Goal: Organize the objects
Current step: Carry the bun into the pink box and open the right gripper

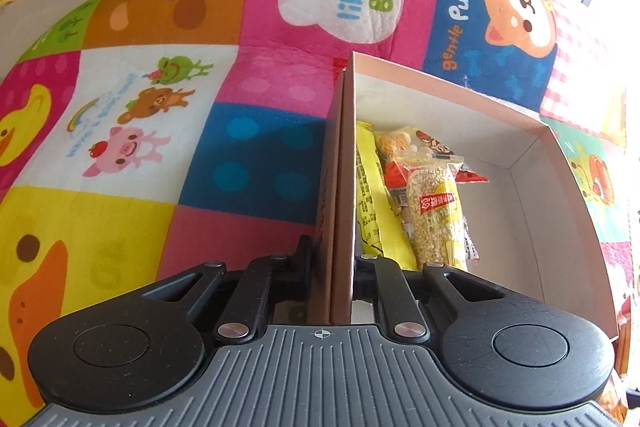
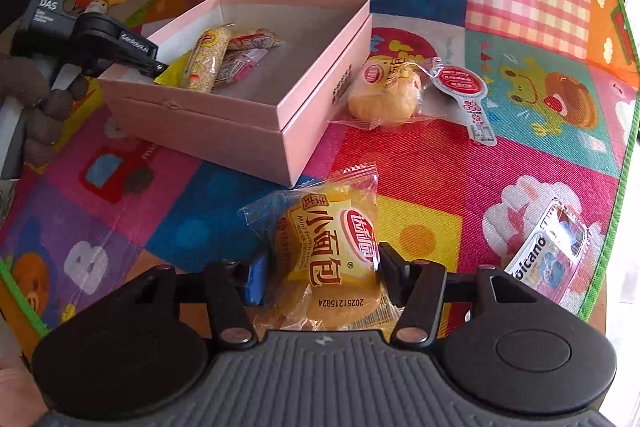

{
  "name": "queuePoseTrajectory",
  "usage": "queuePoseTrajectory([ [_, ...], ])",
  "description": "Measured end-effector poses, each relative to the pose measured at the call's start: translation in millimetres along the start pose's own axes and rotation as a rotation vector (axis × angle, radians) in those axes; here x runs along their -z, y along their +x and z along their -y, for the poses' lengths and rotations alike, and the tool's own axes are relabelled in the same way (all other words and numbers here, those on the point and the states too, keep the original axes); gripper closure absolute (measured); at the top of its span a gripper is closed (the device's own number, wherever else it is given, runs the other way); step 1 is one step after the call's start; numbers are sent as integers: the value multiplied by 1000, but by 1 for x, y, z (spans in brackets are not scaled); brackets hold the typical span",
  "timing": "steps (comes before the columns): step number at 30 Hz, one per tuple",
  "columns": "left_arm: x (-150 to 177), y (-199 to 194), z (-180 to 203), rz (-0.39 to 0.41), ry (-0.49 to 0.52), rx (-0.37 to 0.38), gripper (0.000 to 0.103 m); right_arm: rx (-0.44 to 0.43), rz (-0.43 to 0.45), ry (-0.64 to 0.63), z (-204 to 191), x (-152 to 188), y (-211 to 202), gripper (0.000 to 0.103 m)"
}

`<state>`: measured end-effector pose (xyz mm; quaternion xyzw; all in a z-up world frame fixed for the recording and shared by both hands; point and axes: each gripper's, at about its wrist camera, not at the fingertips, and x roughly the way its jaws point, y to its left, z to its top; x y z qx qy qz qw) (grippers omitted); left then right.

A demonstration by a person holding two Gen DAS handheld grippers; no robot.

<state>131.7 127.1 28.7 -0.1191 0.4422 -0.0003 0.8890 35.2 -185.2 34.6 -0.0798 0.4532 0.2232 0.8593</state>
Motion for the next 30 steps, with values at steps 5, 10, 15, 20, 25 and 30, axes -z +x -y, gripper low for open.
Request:
queuePoseTrajectory([
  [5, 0, 0, 3, 2, 18, -15, 91, -131, 6, -78, -36, -5, -44, 49],
  [10, 2, -1, -1, 4, -27, -4, 90, -140, 130, -138, -60, -49, -72, 49],
  [15, 7, -4, -4, 10, -69, 14, 87, -88, 184, -20, -51, -113, -31, 49],
  [20, 9, -5, -7, 11, -88, 34, 86, -9, 149, 81, -47, -138, 36, 48],
  [25, 11, -7, -8, 21, -82, 40, 86, -38, 112, 80, -49, -121, 53, 46],
  [30, 16, -8, -9, 47, -104, 43, 85, 84, 247, -85, -52, -87, 11, 34],
])
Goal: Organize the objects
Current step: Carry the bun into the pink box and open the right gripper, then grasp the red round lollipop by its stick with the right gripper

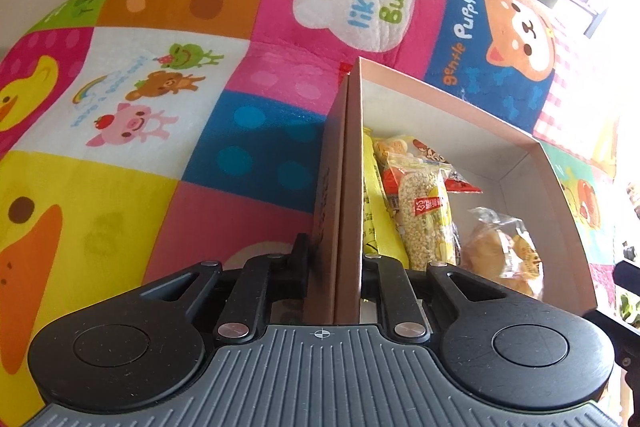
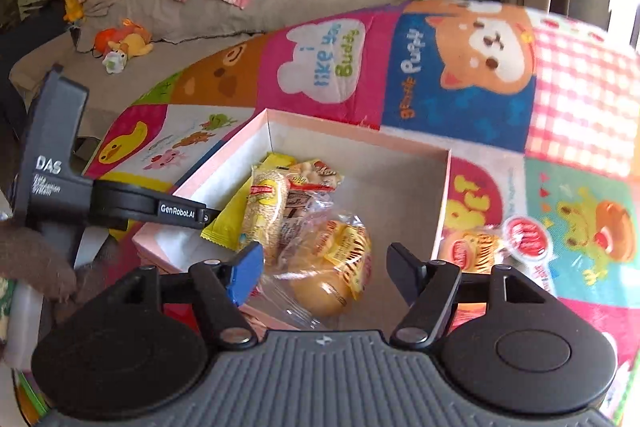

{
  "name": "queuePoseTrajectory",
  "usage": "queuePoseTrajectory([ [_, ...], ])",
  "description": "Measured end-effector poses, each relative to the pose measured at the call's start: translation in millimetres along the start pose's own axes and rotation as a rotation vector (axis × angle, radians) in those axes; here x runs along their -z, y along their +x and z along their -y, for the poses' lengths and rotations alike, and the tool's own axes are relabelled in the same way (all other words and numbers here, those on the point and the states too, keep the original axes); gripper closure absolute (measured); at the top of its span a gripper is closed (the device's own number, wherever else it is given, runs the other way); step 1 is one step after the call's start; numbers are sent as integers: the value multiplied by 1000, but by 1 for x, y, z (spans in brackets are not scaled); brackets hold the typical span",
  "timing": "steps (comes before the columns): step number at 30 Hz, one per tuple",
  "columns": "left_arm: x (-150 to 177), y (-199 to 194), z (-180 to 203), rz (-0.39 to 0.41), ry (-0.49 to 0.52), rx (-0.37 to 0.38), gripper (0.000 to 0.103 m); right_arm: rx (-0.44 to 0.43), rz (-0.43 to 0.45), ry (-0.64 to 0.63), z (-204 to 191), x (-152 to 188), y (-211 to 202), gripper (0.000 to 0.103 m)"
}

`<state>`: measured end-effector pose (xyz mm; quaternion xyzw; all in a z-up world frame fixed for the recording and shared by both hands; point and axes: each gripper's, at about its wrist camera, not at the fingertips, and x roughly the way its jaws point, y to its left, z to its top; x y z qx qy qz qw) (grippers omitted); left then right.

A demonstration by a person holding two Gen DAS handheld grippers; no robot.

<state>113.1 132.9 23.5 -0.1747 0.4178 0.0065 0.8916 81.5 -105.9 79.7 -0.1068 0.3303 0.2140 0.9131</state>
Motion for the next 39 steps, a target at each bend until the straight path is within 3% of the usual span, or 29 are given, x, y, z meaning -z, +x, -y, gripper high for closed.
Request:
queuePoseTrajectory([
  [2, 2, -1, 0, 8, -12, 0, 85, 45, -2, -4, 13, 8, -10, 34],
  [9, 12, -8, 6, 9, 11, -20, 84, 154, -48, 180, 92, 21, -1, 34],
  [18, 15, -10, 11, -3, 17, -44, 84, 64, -67, 485, 160, -1, 68, 35],
  [20, 16, -11, 11, -4, 16, -45, 84, 90, -53, 468, 158, -7, 81, 37],
  [22, 16, -12, 12, -8, 19, -47, 84, 82, -87, 441, 155, -11, 95, 54],
  [24, 15, -12, 12, -12, 17, -46, 83, 63, -105, 425, 152, -6, 97, 60],
  [34, 13, -7, 18, -24, 14, -28, 83, 35, -137, 302, 135, 43, 27, 60],
  [37, 16, -9, 18, -20, 28, -18, 82, 122, -129, 229, 128, 57, 2, 59],
  [39, 17, -9, 18, -18, 29, -13, 82, 224, -109, 136, 119, 68, -15, 51],
])
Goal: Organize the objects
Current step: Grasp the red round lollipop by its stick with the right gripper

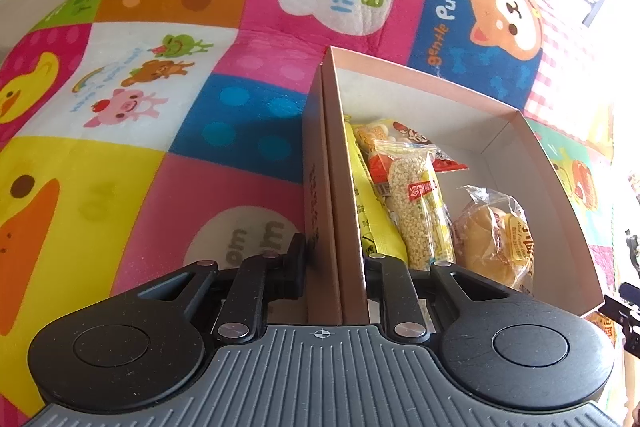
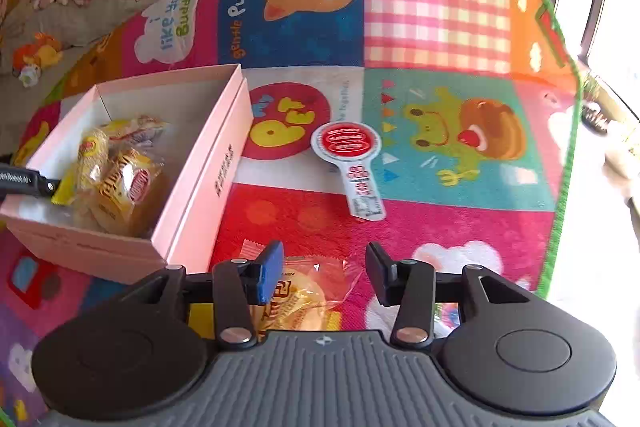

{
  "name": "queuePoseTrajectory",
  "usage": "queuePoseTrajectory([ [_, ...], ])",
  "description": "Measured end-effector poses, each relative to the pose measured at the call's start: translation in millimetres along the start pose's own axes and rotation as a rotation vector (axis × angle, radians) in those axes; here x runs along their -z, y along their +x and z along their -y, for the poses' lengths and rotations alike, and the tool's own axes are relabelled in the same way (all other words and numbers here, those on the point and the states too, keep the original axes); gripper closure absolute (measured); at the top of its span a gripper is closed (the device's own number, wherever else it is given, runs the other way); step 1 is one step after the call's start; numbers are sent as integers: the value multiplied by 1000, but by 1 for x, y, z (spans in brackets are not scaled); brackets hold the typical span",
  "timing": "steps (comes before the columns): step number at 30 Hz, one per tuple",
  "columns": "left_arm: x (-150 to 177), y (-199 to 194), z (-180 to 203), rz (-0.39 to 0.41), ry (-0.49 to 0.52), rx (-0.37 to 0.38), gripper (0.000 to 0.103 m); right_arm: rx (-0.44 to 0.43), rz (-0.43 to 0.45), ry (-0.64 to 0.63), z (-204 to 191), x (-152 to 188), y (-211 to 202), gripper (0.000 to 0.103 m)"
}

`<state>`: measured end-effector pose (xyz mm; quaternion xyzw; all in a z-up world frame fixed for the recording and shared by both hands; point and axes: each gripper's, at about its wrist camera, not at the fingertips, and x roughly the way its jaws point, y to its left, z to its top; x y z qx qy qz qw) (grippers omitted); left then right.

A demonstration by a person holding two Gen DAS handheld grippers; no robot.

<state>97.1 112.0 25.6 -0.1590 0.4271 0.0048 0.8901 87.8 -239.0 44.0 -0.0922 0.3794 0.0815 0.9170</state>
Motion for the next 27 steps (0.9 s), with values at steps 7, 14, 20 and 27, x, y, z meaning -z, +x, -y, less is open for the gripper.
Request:
queuePoseTrajectory([
  [7, 1, 0, -1, 0, 0, 0, 82, -37, 8, 76, 13, 20, -38, 26],
  [14, 0, 0, 0, -5, 6, 0, 81, -114, -15, 19, -14, 28, -41, 18],
  [20, 0, 0, 1, -5, 1, 0, 81, -62, 48, -21, 5, -23, -18, 18],
  [27, -1, 0, 2, -6, 16, 1, 81, -119, -107, 8, 13, -78, 88, 18],
])
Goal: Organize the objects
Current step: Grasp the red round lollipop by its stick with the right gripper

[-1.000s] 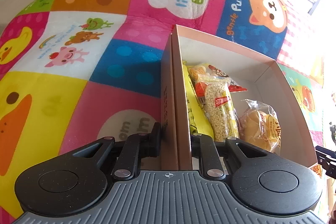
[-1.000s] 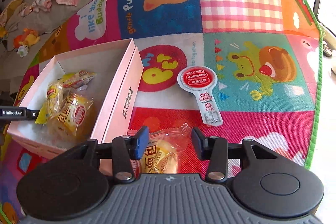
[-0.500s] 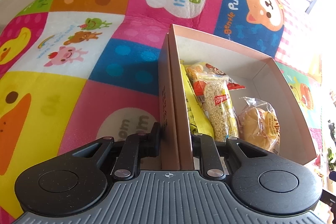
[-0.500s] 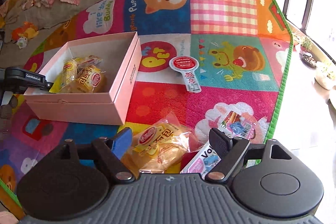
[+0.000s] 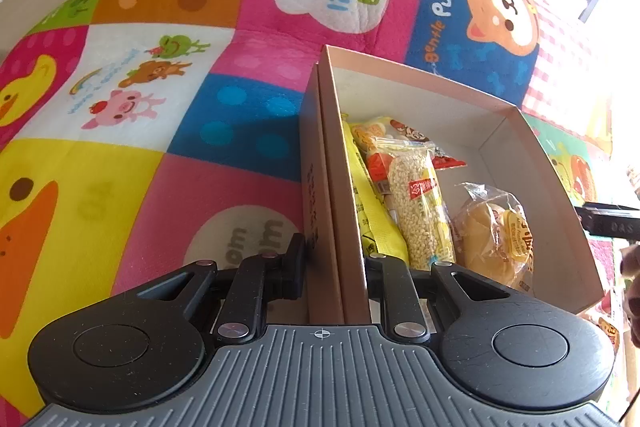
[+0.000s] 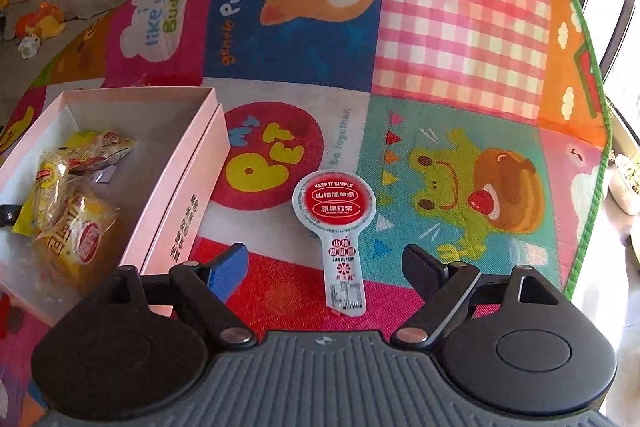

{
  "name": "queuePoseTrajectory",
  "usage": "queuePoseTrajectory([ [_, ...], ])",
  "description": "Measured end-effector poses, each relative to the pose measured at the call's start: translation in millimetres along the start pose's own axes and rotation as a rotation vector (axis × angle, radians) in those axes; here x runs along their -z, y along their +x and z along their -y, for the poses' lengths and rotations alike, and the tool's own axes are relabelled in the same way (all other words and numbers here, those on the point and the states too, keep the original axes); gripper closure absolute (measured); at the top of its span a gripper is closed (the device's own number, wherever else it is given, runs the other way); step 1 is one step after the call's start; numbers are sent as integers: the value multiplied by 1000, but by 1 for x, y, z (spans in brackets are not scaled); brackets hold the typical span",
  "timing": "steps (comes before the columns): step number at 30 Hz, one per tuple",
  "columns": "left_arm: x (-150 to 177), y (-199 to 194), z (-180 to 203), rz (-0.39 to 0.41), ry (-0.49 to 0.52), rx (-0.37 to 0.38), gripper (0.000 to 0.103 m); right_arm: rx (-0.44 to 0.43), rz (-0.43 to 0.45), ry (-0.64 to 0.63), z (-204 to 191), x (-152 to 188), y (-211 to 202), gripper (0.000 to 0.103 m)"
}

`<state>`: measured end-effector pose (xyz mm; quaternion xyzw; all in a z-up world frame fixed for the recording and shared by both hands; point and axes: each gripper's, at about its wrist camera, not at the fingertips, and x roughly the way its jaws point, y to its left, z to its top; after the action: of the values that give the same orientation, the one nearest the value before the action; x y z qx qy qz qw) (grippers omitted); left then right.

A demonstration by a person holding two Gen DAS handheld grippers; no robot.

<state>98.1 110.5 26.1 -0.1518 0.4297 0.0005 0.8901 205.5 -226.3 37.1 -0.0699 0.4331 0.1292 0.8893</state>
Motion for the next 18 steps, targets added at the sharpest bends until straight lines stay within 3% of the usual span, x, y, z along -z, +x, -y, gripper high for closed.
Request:
queuePoseTrajectory([
  [6, 0, 1, -1, -1, 7, 6, 81, 6, -61, 55, 8, -16, 42, 21],
  [8, 0, 1, -1, 2, 10, 5, 81, 12, -52, 61, 8, -16, 37, 41],
  [9, 0, 1, -1, 3, 9, 5, 81, 11, -51, 65, 8, -15, 33, 43],
  [13, 2, 1, -1, 9, 7, 11, 81, -9, -20, 86, 7, -3, -2, 43],
  [18, 2, 0, -1, 15, 3, 8, 81, -45, 47, 84, -1, 28, -76, 43],
])
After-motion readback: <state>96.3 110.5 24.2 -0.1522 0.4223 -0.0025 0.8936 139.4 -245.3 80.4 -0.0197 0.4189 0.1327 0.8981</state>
